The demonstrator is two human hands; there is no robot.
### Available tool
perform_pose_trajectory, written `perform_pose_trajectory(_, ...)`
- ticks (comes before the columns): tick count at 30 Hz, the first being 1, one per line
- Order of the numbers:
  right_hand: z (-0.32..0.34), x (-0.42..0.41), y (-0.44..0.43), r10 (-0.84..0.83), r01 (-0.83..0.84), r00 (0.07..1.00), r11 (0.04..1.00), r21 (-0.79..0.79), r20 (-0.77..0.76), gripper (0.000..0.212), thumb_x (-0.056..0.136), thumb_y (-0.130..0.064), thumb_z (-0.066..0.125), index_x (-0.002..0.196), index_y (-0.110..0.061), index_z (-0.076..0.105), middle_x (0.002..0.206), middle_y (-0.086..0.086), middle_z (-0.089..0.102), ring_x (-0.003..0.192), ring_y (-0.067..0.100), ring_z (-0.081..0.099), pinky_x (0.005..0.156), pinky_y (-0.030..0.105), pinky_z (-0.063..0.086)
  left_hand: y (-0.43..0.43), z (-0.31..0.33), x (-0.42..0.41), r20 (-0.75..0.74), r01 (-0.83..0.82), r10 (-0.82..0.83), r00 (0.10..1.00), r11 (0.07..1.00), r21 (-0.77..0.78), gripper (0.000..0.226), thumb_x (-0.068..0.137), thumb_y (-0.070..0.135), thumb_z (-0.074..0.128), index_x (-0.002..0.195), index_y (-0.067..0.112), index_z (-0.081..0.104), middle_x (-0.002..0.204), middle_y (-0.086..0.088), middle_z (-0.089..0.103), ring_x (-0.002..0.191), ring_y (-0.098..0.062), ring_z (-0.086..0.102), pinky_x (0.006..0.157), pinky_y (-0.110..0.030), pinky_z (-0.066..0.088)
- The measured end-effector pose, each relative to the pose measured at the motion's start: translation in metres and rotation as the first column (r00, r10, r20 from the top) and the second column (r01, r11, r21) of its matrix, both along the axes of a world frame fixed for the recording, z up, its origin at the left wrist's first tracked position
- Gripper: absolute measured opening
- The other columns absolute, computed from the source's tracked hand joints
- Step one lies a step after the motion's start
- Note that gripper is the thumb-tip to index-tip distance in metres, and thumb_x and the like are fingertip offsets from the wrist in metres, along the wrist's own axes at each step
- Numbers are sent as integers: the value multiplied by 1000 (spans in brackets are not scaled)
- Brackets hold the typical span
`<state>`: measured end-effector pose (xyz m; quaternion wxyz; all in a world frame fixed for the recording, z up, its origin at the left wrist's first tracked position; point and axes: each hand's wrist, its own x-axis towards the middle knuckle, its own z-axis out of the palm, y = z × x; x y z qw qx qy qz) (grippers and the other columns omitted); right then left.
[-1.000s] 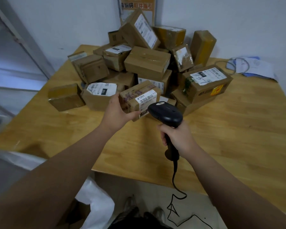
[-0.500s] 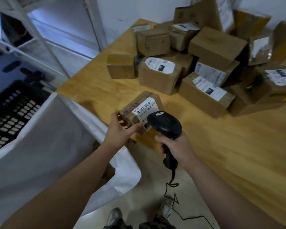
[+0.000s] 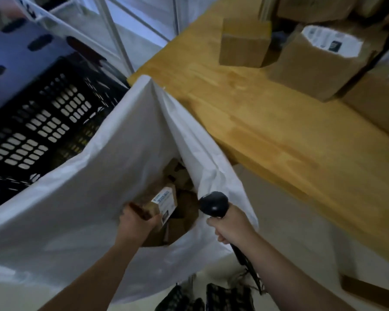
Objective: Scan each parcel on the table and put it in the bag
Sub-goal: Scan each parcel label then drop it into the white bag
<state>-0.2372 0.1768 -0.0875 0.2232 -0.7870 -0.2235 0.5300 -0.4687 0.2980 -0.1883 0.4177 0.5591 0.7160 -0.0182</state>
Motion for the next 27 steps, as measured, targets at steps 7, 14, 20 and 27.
perform_pose_trajectory(7,-69,-28,67,61,-58,997,997,56,-47,20,83,-26,70,97,-27,56,87,-2,62,90,20,64,82,38,57,32,-84,29,-119,107,-104,987,994,19,90,68,49,80,129,2,33,123,-17,46,110,-34,52,91,-42,48)
perform_pose_trajectory(14,-148,-27,74,21,-21,998,1000,11,60,20,83,-25,70,99,-20,59,87,0,63,87,21,65,84,44,58,47,-159,42,-15,36,-34,999,973,226,102,71,47,81,142,0,24,135,-20,40,121,-38,44,100,-48,43)
perform_pose_trajectory(20,-164,-35,81,24,-27,998,998,58,51,15,85,-25,68,84,-26,53,79,-2,58,79,18,62,76,37,59,48,-177,41,-130,170,-166,978,985,26,108,76,55,72,150,3,13,147,-22,29,133,-38,33,108,-45,32)
perform_pose_trajectory(27,-127,-28,64,62,-70,991,995,65,115,24,84,-25,68,104,-16,58,88,2,62,89,22,64,80,40,58,60,-113,55,-157,312,-297,942,947,76,79,89,45,62,147,6,25,142,-21,34,128,-37,38,103,-43,36)
